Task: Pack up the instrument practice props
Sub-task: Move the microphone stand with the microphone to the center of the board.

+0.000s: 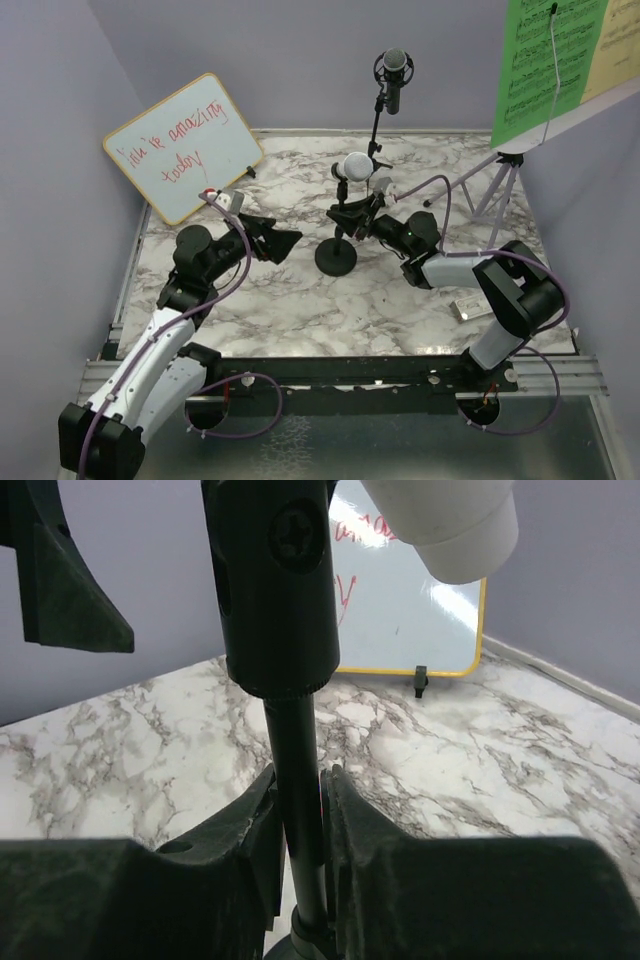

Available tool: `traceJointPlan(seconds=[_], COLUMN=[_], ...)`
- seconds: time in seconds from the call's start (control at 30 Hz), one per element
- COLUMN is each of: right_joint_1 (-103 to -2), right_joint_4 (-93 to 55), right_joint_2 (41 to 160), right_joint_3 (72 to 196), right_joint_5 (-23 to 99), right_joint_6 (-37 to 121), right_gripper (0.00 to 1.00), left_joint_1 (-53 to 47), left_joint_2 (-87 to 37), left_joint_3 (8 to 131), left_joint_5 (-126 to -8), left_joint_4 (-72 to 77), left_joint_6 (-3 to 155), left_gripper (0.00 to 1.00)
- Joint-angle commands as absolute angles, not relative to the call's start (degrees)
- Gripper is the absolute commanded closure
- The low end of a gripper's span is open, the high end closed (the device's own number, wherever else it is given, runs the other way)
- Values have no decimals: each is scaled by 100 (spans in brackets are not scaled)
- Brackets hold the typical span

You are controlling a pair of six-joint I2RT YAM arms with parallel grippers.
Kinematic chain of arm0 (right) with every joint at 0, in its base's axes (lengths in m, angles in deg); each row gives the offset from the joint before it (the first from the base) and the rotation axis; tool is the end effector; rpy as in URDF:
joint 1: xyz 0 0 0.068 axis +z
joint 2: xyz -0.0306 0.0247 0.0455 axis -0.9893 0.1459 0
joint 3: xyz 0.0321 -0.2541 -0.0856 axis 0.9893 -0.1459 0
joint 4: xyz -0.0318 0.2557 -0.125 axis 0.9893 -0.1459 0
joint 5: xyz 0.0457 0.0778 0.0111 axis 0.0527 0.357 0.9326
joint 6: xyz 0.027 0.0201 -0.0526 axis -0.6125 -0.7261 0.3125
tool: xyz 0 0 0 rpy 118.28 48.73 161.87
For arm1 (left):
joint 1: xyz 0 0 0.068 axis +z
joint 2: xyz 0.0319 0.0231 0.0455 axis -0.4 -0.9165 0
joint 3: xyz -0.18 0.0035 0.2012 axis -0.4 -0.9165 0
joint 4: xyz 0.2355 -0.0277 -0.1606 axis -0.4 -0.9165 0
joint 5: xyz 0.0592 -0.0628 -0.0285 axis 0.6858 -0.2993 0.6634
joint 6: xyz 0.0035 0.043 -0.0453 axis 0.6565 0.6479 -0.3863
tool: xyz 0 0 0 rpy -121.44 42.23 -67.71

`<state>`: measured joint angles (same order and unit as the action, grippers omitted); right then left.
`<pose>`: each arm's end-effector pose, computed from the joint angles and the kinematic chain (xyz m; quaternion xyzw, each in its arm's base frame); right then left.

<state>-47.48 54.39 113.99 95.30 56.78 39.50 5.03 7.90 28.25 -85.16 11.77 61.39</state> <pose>0.2777 0.2141 0.2050 -0.3076 0.5415 0.4155 0.6630 0.2040 -0.0906 0.2930 0.1154 0.7005 -0.4083 0.5738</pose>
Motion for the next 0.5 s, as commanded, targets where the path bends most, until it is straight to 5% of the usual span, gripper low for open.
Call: traceJointPlan(seconds=[0.0,0.27,0.47], right_joint_1=[-4705,-4707,-4706], right_joint_4=[5630,4710,3279], right_joint_2=[11332,10430,9526], right_joint_3=[9603,9154,8914], right_joint_5=[5766,5283,4938], right_joint_6=[3667,3663,3600], right_gripper=[71,34,23], left_joint_1=[19,-943,-1160], left_joint_2=[353,-500,-1163], left_joint_3=[3071,3150,3214], left_joint_5=[-8118,-7278,-7400], left_joint_4=[1701,2701,3568], left_joint_6=[5954,6349,6841], left_gripper=[4,4,13])
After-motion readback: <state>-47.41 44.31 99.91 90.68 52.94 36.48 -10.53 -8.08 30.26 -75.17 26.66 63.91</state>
